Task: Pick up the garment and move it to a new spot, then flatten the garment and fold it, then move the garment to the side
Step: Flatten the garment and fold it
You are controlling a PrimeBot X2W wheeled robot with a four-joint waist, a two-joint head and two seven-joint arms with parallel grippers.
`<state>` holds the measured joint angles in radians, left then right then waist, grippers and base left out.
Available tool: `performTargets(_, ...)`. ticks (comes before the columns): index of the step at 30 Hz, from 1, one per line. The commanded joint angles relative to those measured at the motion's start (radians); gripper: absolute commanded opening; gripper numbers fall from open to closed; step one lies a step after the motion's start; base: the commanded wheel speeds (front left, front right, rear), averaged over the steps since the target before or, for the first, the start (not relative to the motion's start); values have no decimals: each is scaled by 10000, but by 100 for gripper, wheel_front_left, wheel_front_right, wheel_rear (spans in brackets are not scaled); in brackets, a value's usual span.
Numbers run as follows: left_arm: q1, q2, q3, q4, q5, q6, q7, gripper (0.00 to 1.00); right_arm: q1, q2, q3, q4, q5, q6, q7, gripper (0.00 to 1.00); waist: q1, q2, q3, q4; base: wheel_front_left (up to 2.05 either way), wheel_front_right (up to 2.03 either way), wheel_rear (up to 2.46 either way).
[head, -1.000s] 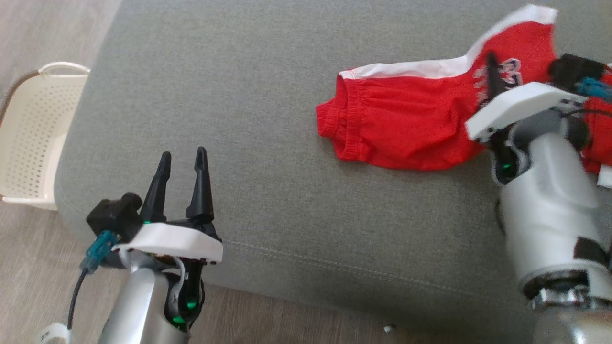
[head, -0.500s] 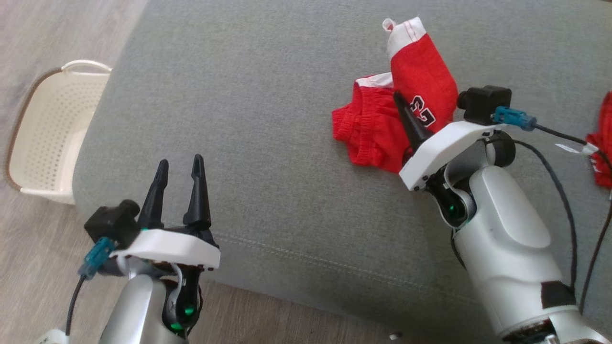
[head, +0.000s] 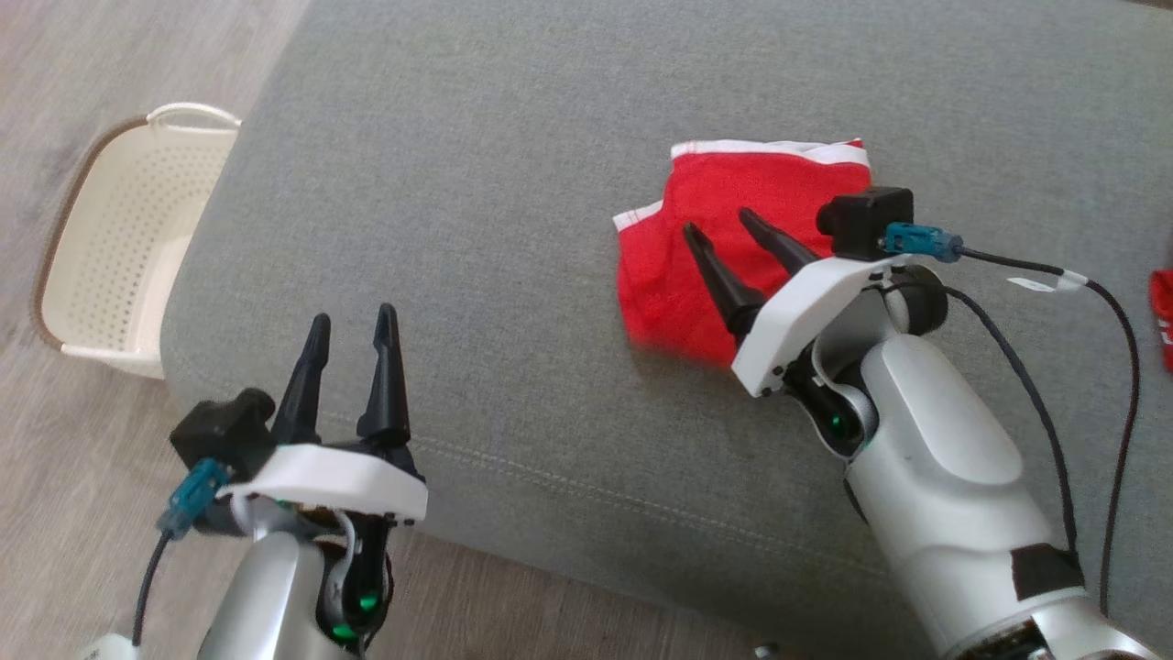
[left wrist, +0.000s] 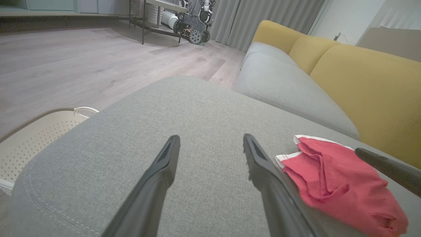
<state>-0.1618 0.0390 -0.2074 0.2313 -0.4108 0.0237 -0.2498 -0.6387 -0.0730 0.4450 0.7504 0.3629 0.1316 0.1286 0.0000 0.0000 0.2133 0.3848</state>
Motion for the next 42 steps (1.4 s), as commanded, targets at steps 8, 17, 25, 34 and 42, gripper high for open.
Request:
performTargets(8, -43, 112, 521, -373, 124, -3, -120, 100, -176, 227, 170, -985, 392, -9, -39, 100, 0, 0, -333, -457, 0, 0, 0)
performTargets(17, -50, 112, 570, -863, 172, -40, -120, 100, 215, -182, -1248, -2047, -1035, -9, -786, 100, 0, 0, -670, -1117, 0, 0, 0)
performTargets(25, -78, 112, 582, -1442, 75, -14, -120, 100, 1840, -357, -2498, -3979, -1810, -9, -1691, 100, 0, 0, -804, -1986, 0, 0, 0)
performTargets(34, 11, 112, 780, -1509, 367, -115, -120, 100, 3377, -106, -3228, -5104, -2629, -9, -2335, 100, 0, 0, -728, -2611, 0, 0, 0)
performTargets(42, 397, 112, 681, -1524, 668, -152, -120, 100, 4171, 71, -3586, -5346, -3182, -9, -2654, 100, 0, 0, -779, -2743, 0, 0, 0)
